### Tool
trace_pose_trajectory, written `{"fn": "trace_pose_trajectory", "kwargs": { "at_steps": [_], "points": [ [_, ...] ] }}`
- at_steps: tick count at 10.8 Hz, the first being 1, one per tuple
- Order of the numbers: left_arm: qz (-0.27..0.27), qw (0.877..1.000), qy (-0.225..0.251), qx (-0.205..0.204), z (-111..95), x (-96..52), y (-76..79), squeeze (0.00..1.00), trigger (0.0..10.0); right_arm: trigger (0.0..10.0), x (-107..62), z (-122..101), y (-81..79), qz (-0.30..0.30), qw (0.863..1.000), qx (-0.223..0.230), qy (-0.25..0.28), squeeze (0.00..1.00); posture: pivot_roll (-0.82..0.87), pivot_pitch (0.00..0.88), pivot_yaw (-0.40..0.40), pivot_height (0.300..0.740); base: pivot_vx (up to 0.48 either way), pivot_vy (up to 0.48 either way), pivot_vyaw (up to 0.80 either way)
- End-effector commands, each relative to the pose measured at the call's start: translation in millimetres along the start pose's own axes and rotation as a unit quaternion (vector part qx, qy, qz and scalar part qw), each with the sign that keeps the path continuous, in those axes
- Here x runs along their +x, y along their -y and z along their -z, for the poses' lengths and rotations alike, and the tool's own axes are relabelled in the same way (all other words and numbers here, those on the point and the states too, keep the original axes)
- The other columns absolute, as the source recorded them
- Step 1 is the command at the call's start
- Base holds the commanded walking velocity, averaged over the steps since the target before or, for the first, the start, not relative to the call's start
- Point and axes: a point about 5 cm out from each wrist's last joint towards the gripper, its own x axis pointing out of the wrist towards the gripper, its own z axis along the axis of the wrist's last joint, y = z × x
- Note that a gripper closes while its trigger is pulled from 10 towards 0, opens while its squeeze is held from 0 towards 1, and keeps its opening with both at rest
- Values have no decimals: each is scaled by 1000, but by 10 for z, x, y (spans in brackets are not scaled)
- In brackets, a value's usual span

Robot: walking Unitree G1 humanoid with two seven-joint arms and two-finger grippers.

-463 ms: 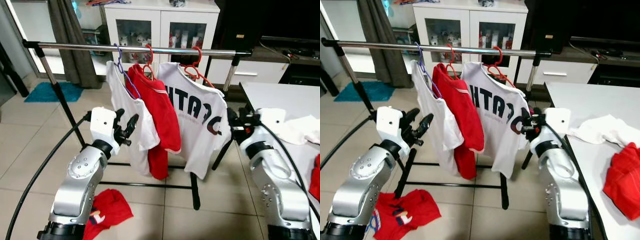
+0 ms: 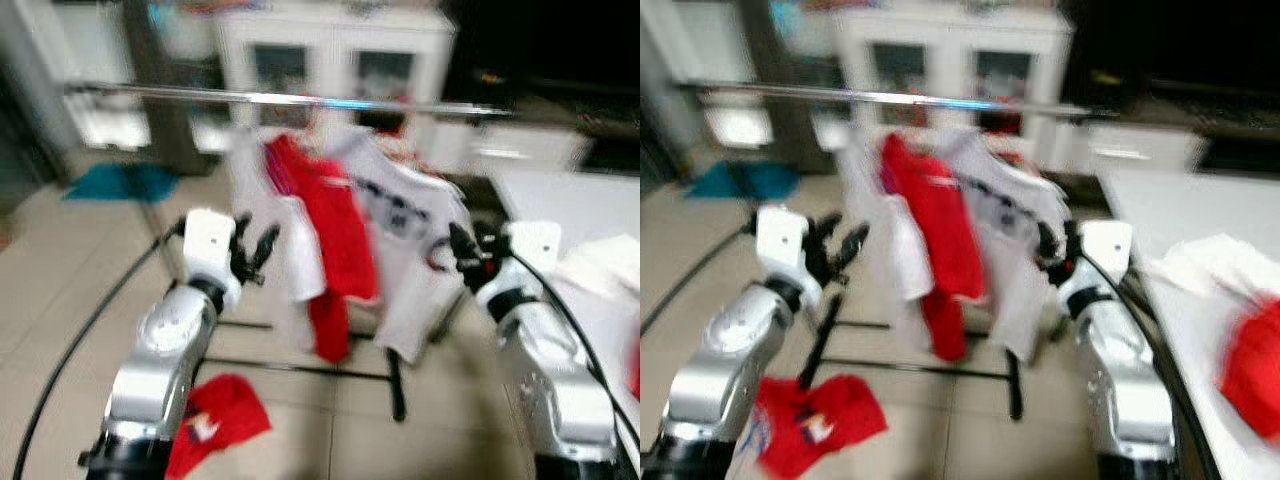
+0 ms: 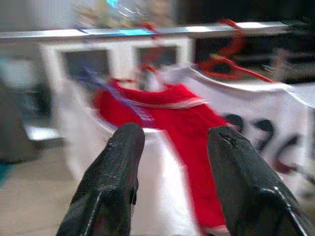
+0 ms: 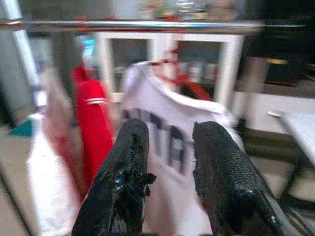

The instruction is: Hang hanger

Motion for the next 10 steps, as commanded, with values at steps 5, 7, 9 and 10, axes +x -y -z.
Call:
{"fn": "trace_pose_trajectory", "kwargs": {
  "at_steps": [5,7,9,10],
  "points": [
    [11,1000,-8,10,37,0,8,0,10000,10000,96,-152,59,23,999,-7,43,0,-50,0,-2,740,335,0,160],
    [12,1000,-7,10,35,6,16,0,10000,10000,110,-197,88,24,998,1,52,20,-51,0,-3,740,345,0,0],
    [14,1000,-7,11,36,15,22,0,10000,10000,121,-237,130,22,998,1,59,1000,-53,0,-4,740,345,0,0],
    [19,1000,-7,12,34,20,29,0,10000,10000,136,-260,152,18,998,-6,60,1000,-54,0,-4,740,345,0,0]
  ]
}}
